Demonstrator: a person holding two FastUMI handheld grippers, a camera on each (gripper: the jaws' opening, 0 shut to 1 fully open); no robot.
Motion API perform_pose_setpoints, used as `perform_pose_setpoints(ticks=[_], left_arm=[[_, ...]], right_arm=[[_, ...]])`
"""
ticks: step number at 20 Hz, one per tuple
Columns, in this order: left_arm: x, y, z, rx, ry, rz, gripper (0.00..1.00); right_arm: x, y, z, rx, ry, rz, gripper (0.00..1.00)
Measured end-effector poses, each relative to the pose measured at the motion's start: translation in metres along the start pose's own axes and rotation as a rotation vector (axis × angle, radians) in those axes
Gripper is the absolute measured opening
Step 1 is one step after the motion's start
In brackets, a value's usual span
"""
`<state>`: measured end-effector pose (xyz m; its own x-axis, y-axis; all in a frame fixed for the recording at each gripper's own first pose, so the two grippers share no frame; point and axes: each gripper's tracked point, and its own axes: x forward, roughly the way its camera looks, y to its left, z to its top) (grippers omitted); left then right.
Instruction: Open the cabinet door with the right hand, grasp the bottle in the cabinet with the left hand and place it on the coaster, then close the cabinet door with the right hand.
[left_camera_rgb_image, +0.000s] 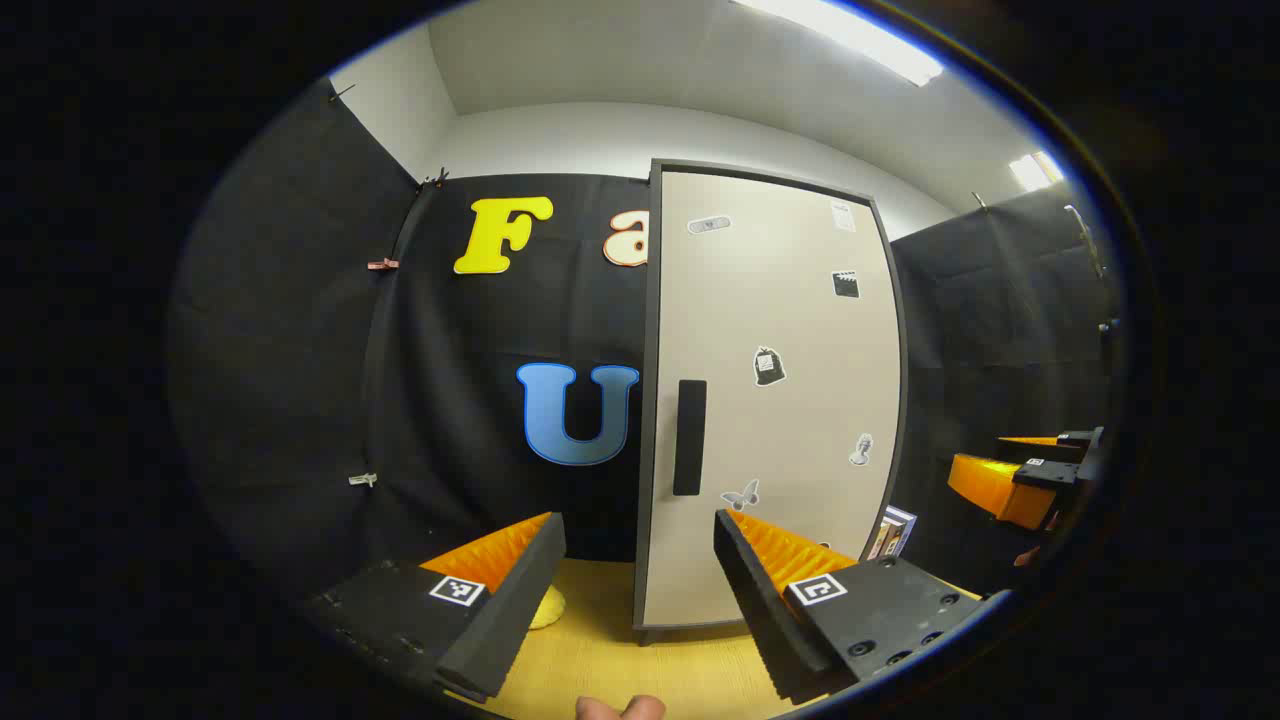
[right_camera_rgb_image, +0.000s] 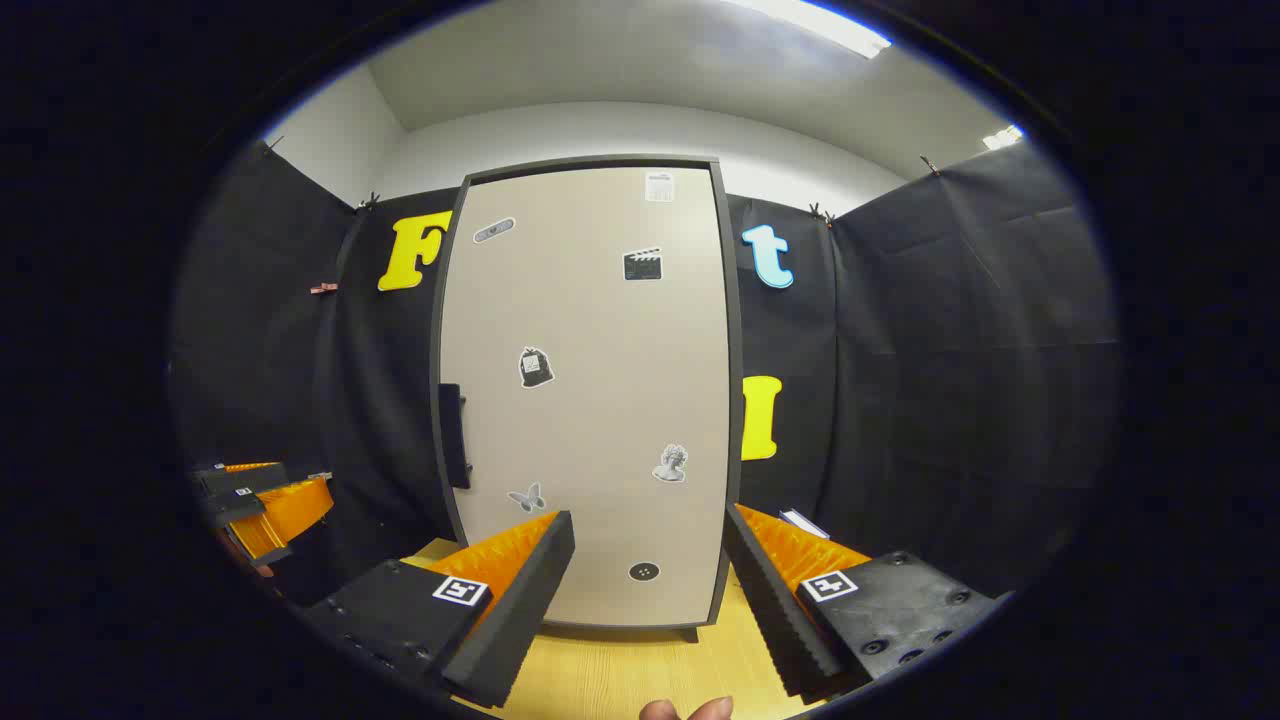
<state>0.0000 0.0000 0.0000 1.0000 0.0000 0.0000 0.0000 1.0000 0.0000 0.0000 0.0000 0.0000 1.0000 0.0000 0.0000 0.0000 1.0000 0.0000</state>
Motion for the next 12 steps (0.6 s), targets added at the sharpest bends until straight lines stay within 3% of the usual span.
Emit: perform_pose_setpoints(ticks=[12], left_arm=[[0.0, 0.009, -0.005, 0.014, 0.014, 0.009, 0.95]], right_arm=[[-0.002, 0.014, 0.002, -0.022, -0.014, 0.015, 0.98]])
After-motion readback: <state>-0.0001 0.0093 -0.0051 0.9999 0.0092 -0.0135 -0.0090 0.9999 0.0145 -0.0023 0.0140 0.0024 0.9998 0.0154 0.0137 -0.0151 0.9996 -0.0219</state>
